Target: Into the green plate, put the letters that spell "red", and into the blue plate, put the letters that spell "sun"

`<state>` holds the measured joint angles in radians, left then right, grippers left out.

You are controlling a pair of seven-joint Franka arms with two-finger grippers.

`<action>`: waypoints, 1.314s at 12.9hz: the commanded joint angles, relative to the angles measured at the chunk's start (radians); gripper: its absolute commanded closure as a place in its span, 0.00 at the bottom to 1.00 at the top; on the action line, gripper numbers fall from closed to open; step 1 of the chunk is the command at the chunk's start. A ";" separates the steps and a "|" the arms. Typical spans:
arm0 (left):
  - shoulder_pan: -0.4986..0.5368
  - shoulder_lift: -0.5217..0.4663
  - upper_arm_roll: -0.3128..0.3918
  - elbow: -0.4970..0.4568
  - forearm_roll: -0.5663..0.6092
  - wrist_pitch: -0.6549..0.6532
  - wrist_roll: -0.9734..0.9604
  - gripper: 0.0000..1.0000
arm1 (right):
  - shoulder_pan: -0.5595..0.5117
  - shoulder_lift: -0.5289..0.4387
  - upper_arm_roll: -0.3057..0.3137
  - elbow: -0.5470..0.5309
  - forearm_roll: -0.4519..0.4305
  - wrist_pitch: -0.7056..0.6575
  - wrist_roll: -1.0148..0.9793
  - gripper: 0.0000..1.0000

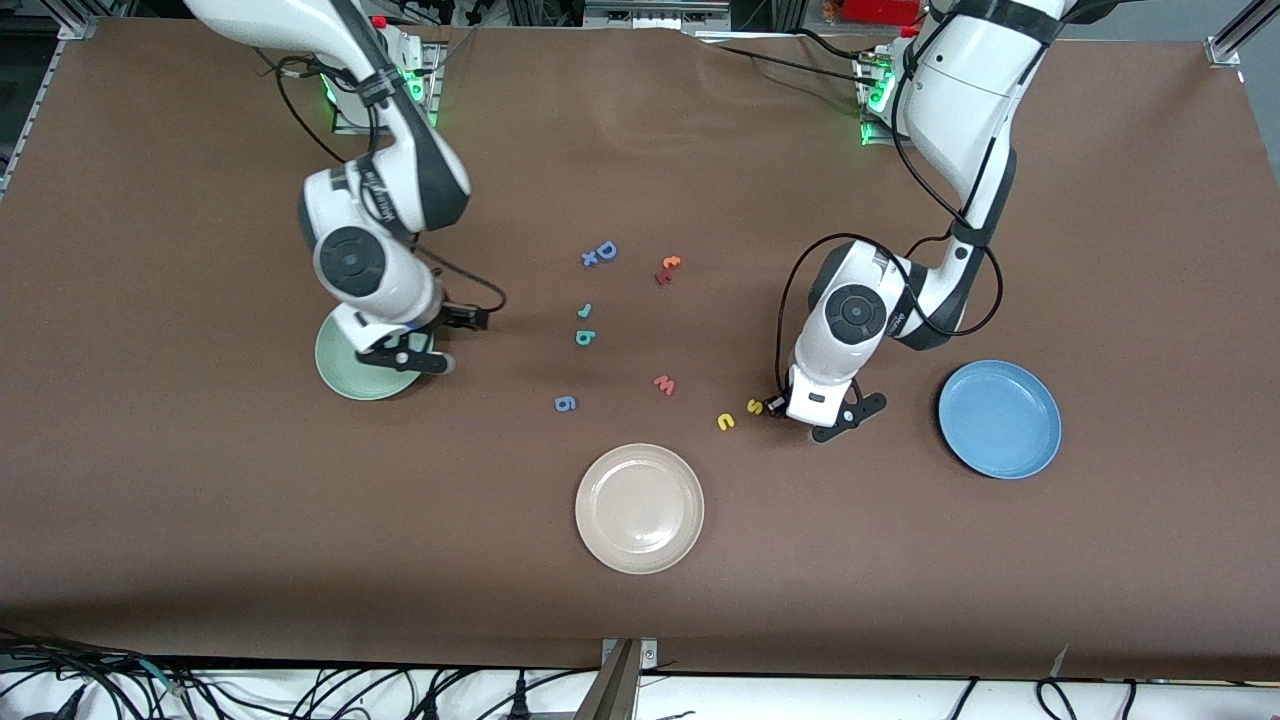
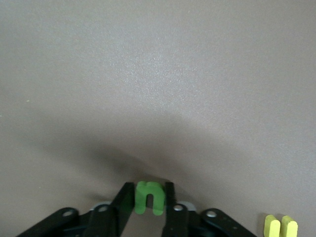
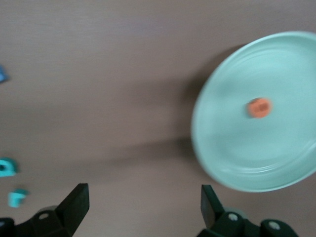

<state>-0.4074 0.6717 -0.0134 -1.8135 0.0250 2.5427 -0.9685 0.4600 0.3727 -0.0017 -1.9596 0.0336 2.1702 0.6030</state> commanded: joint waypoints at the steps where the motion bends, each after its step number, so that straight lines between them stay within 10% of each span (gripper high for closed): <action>1: -0.013 0.011 0.016 0.002 0.038 0.002 -0.010 0.80 | 0.086 0.084 -0.004 0.077 0.009 0.042 0.189 0.00; 11: 0.081 -0.115 0.066 -0.009 0.118 -0.062 0.471 0.86 | 0.244 0.344 -0.006 0.268 -0.001 0.207 0.534 0.02; 17: 0.196 -0.214 0.063 -0.032 0.018 -0.142 0.877 0.83 | 0.253 0.351 -0.011 0.266 -0.004 0.206 0.532 0.31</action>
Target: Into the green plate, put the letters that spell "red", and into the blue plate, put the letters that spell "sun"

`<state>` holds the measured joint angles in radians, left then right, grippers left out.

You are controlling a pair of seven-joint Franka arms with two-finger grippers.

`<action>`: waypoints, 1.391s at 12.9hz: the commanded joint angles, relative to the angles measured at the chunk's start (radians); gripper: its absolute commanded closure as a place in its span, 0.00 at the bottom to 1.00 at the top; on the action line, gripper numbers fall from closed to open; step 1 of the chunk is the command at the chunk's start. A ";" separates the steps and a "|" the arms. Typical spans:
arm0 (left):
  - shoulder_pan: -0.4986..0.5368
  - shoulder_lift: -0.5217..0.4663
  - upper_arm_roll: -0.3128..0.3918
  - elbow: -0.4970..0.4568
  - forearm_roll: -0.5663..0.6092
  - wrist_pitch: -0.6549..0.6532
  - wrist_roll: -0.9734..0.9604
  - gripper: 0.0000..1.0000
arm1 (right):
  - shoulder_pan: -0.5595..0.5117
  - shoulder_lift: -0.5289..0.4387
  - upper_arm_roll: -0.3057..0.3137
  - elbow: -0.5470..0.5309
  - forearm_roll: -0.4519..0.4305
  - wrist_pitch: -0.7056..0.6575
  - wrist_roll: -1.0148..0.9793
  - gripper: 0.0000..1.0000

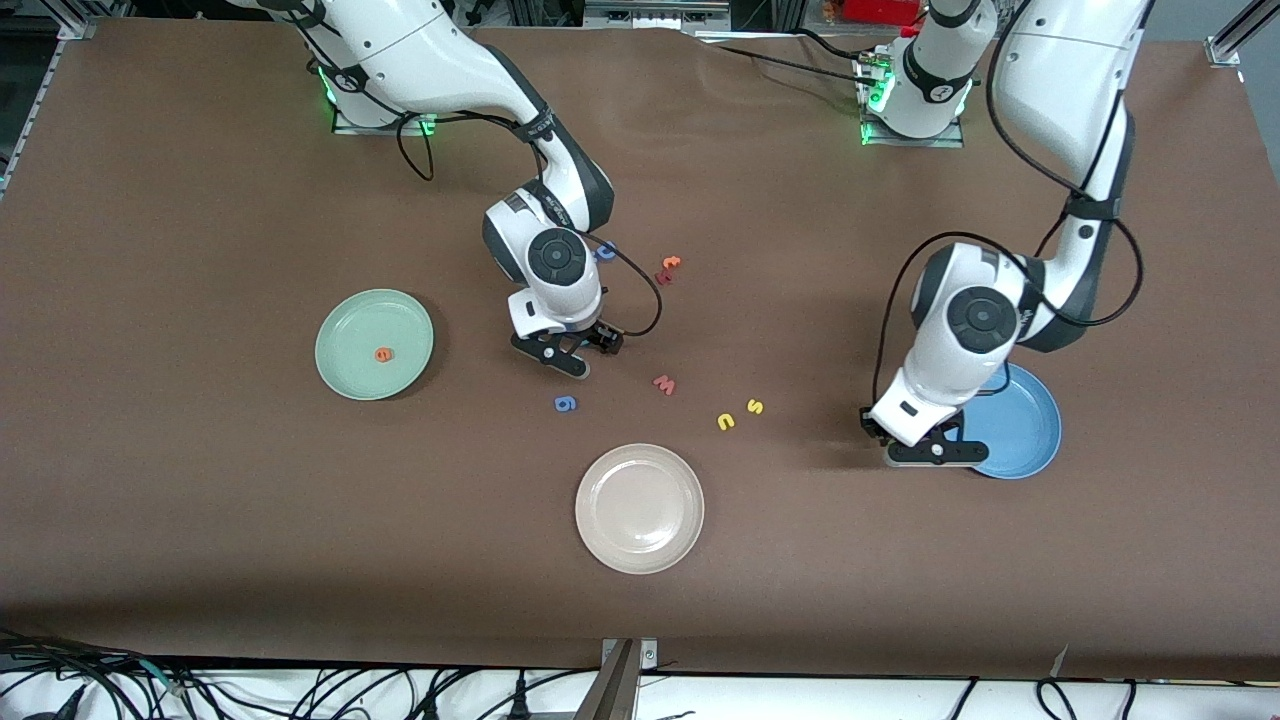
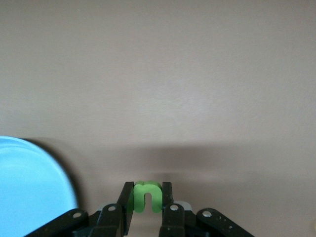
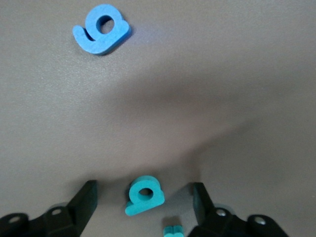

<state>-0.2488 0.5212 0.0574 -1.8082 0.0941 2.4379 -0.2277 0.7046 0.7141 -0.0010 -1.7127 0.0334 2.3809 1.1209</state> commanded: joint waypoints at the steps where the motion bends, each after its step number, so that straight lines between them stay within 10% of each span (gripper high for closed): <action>1: 0.057 -0.075 -0.008 -0.037 -0.065 -0.063 0.195 0.83 | 0.009 0.008 -0.011 0.019 -0.006 -0.006 0.013 0.41; 9: 0.164 -0.128 -0.008 -0.083 -0.071 -0.109 0.468 0.83 | 0.009 0.008 -0.013 0.018 -0.007 -0.011 0.007 0.91; 18: 0.275 -0.058 -0.005 -0.096 -0.071 -0.103 0.653 0.85 | -0.004 -0.082 -0.095 0.076 0.006 -0.216 -0.172 0.91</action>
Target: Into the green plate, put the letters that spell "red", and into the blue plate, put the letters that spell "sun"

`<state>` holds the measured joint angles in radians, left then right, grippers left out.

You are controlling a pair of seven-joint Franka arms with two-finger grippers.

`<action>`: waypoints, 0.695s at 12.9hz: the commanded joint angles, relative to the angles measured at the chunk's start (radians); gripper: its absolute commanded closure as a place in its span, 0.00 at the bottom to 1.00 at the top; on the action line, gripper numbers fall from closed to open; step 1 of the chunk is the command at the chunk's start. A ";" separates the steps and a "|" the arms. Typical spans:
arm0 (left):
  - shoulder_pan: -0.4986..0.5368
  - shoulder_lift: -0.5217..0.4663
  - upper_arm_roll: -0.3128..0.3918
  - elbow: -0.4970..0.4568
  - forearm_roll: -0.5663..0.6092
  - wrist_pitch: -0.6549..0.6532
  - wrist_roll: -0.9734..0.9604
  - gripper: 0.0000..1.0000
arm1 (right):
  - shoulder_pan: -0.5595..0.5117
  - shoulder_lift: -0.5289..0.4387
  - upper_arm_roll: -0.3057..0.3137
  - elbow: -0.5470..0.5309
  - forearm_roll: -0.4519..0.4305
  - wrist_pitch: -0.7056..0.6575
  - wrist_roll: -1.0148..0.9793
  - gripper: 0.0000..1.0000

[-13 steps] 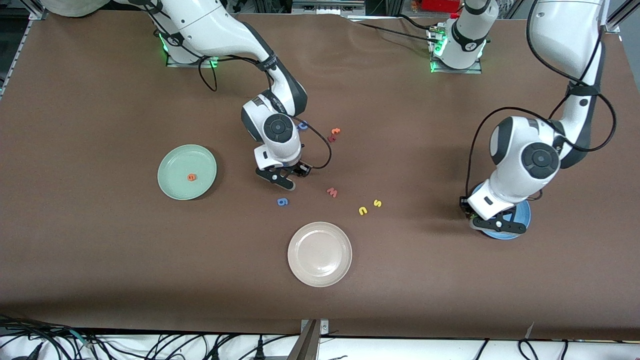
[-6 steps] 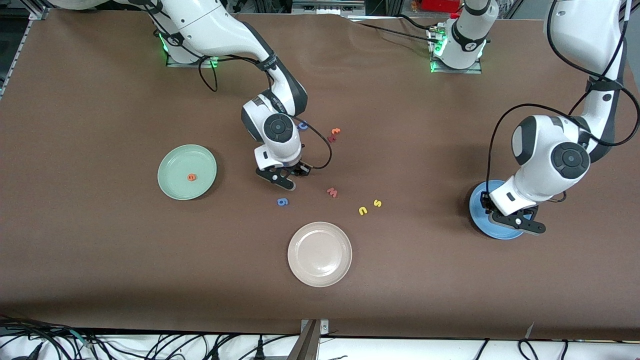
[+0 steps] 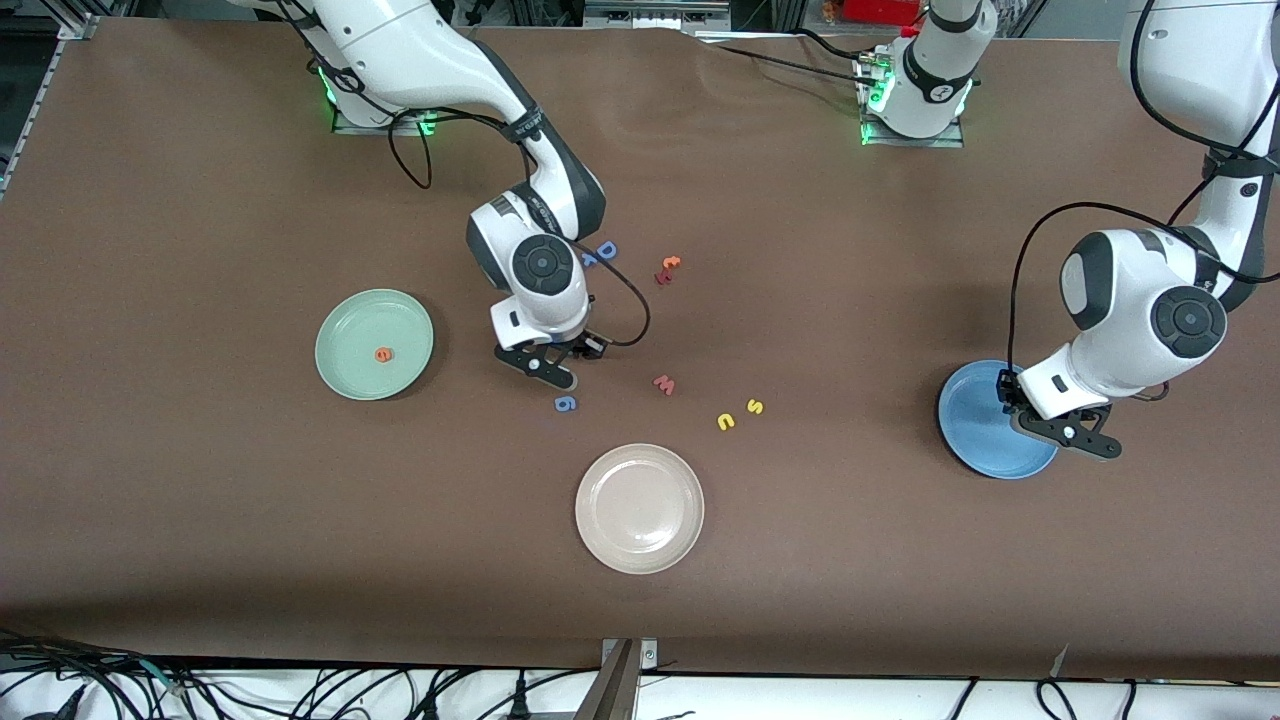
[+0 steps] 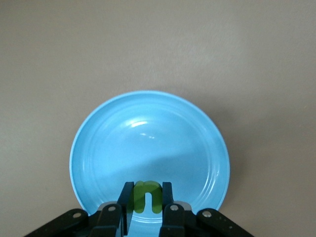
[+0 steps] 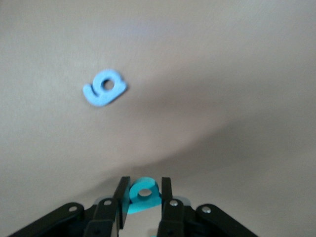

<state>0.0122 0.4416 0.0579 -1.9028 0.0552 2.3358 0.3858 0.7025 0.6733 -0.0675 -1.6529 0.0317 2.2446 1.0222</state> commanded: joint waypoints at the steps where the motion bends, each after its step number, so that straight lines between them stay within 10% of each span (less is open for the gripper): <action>1: 0.020 0.040 -0.006 0.002 -0.032 0.003 0.038 0.85 | -0.003 -0.061 -0.058 0.016 0.010 -0.126 -0.130 0.91; 9: 0.022 0.118 -0.006 0.021 -0.035 0.016 0.001 0.74 | -0.184 -0.241 -0.155 -0.152 0.013 -0.269 -0.704 0.91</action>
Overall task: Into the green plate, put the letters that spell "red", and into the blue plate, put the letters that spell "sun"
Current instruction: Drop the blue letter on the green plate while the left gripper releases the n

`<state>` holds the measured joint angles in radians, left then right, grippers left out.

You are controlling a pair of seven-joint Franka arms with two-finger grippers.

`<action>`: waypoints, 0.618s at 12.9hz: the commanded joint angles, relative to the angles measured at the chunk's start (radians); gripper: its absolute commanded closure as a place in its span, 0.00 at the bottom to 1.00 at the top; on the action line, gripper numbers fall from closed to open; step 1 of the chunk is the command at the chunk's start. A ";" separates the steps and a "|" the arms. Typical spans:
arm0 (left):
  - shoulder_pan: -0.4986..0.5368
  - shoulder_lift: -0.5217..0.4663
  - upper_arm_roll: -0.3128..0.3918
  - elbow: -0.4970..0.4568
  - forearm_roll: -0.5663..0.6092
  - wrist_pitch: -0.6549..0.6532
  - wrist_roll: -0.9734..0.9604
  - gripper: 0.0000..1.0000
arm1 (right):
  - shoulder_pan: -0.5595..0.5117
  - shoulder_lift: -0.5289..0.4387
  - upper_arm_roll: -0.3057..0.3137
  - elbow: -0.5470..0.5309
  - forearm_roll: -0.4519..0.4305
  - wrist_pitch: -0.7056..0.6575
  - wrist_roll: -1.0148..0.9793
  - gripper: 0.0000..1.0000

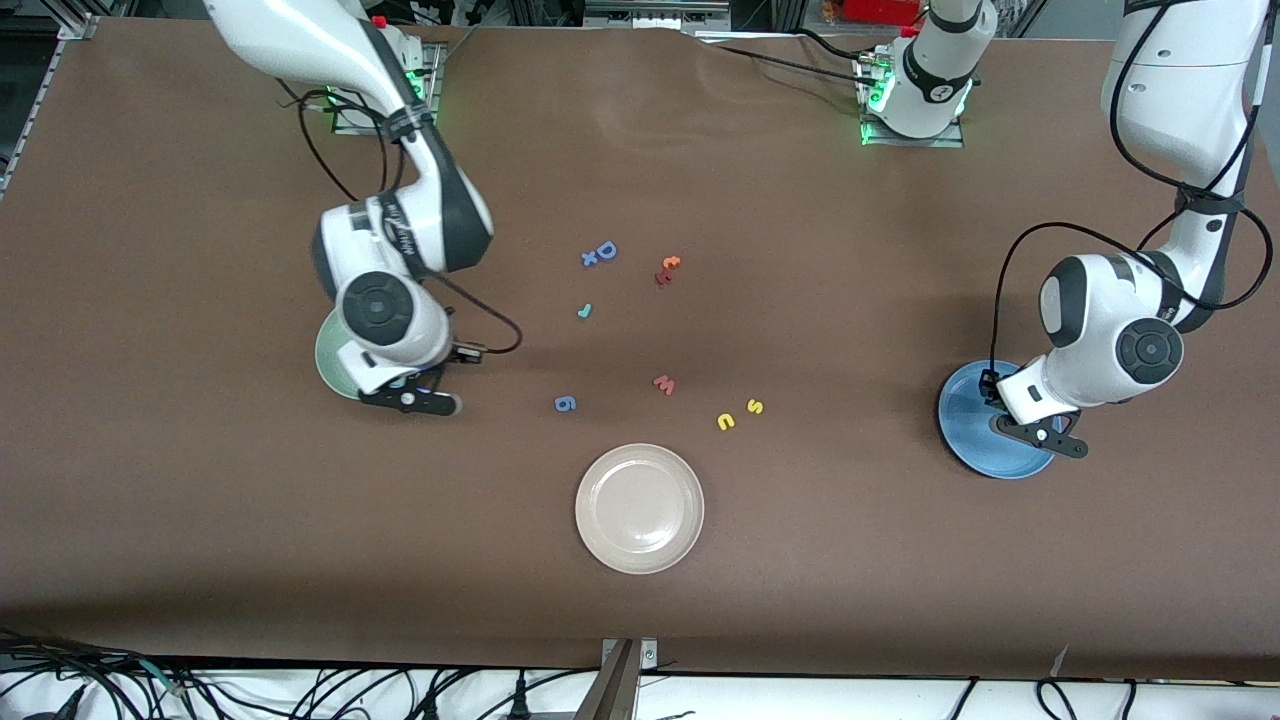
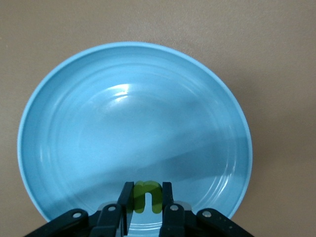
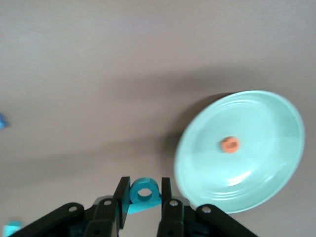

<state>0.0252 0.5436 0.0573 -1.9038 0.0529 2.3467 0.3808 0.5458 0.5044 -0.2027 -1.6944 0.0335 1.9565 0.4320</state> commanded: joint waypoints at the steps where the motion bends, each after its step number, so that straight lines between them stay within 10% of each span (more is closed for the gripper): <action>1: 0.009 0.018 -0.005 0.022 -0.031 0.026 0.006 0.74 | -0.042 -0.082 -0.043 -0.147 0.013 0.037 -0.189 0.91; 4: 0.009 0.019 -0.005 0.023 -0.033 0.033 0.004 0.74 | -0.085 -0.083 -0.075 -0.246 0.013 0.103 -0.281 0.91; 7: 0.009 0.016 -0.005 0.025 -0.057 0.033 0.004 0.05 | -0.131 -0.086 -0.080 -0.399 0.013 0.292 -0.387 0.90; 8: 0.009 0.012 -0.005 0.026 -0.074 0.033 0.006 0.02 | -0.136 -0.083 -0.081 -0.422 0.013 0.321 -0.401 0.90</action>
<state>0.0259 0.5494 0.0573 -1.9003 0.0210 2.3771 0.3772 0.4231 0.4589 -0.2862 -2.0258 0.0340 2.2024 0.0837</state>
